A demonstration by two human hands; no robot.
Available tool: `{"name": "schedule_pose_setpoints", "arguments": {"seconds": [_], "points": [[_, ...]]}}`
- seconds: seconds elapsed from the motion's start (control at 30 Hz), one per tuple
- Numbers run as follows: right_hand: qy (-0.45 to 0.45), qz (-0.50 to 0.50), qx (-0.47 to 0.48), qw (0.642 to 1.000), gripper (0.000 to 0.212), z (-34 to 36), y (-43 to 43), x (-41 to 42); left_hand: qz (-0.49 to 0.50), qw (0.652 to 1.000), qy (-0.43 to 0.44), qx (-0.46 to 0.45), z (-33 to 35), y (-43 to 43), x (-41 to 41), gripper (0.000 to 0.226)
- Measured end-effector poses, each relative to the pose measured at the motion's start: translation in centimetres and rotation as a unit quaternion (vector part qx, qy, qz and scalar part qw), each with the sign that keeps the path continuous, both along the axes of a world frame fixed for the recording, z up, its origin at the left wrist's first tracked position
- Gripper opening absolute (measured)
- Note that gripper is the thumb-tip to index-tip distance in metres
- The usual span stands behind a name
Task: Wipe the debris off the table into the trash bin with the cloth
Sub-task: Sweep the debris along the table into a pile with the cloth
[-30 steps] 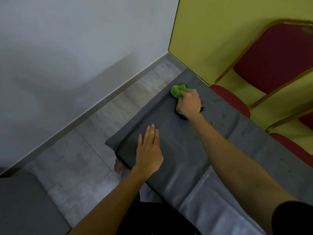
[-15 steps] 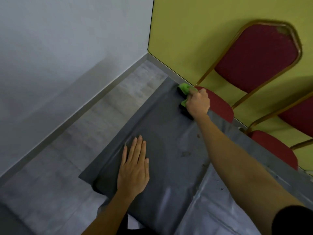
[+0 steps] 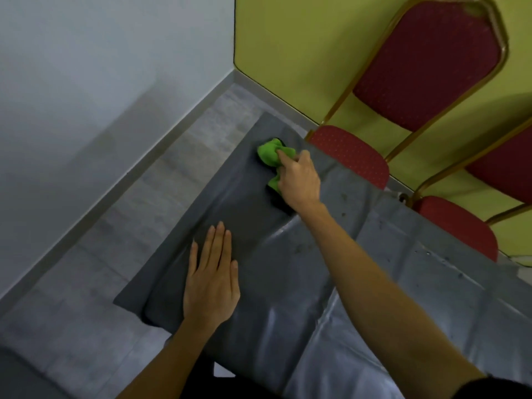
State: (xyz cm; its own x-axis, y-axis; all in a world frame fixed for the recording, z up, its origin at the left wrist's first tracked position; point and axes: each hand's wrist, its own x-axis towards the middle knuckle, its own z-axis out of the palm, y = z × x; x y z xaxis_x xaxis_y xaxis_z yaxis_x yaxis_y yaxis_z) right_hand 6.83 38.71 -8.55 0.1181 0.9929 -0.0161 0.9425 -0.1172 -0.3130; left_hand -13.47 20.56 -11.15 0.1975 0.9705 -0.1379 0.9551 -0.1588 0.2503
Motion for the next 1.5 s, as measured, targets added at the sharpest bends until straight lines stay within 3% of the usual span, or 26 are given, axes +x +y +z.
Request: {"name": "schedule_pose_setpoints", "arguments": {"seconds": [0.13,0.23,0.3,0.37,0.47,0.57,0.63,0.77,0.9,1.03,1.1,1.23,1.33,1.43,1.5], "points": [[-0.002,-0.144,-0.003,0.990,0.042,0.2,-2.3,8.5,0.000,1.000,-0.001,0.002,-0.3,0.2,-0.1,0.061],[0.018,-0.298,-0.023,0.954,0.040,1.4,-3.6,11.8,0.001,1.000,0.000,-0.001,-0.3,0.3,0.0,0.062],[0.049,-0.350,-0.030,0.935,0.039,2.4,-3.3,10.7,0.000,1.000,0.002,-0.001,-0.2,0.3,0.1,0.062],[0.068,-0.320,-0.014,0.945,0.031,3.5,-3.1,6.6,0.001,1.000,-0.001,0.001,-0.1,0.2,0.1,0.062],[0.065,-0.149,-0.019,0.986,0.027,4.0,-5.8,-2.8,0.003,1.000,0.002,0.010,-0.2,0.1,0.2,0.060],[0.029,0.035,-0.054,0.998,0.036,2.7,-11.4,-9.4,-0.019,1.000,0.010,0.012,-0.5,0.0,-0.2,0.059],[0.035,0.080,-0.057,0.995,0.045,1.7,-13.7,-8.8,-0.020,1.000,0.010,0.014,-0.6,0.0,-0.3,0.061],[-0.015,0.034,-0.040,0.999,0.049,1.9,-12.4,-1.6,-0.001,1.000,-0.011,0.012,-0.2,0.2,-0.1,0.061],[-0.069,-0.146,-0.068,0.984,0.049,2.4,-11.4,8.6,-0.005,1.000,-0.011,-0.005,-0.3,0.2,-0.3,0.062],[-0.014,-0.338,-0.082,0.937,0.045,3.3,-11.6,13.1,-0.013,1.000,-0.012,-0.009,-0.5,0.2,-0.5,0.063],[0.024,-0.324,-0.052,0.945,0.045,3.8,-11.4,9.4,-0.014,1.000,-0.015,-0.010,-0.4,0.1,-0.6,0.063],[0.059,-0.104,-0.037,0.992,0.039,3.4,-15.4,-3.8,-0.022,0.999,-0.019,-0.017,-0.4,0.2,-0.8,0.065],[0.043,0.014,-0.055,0.997,0.042,2.0,-19.8,-8.7,-0.051,0.998,-0.020,-0.025,-0.6,0.3,-1.6,0.069],[0.043,-0.005,-0.038,0.998,0.043,1.1,-20.5,-3.8,-0.048,0.999,-0.005,-0.021,-0.4,0.4,-1.5,0.064],[0.018,-0.087,-0.029,0.996,0.042,1.2,-20.5,1.1,-0.051,0.998,-0.004,-0.036,-0.2,0.6,-1.5,0.066]]}}
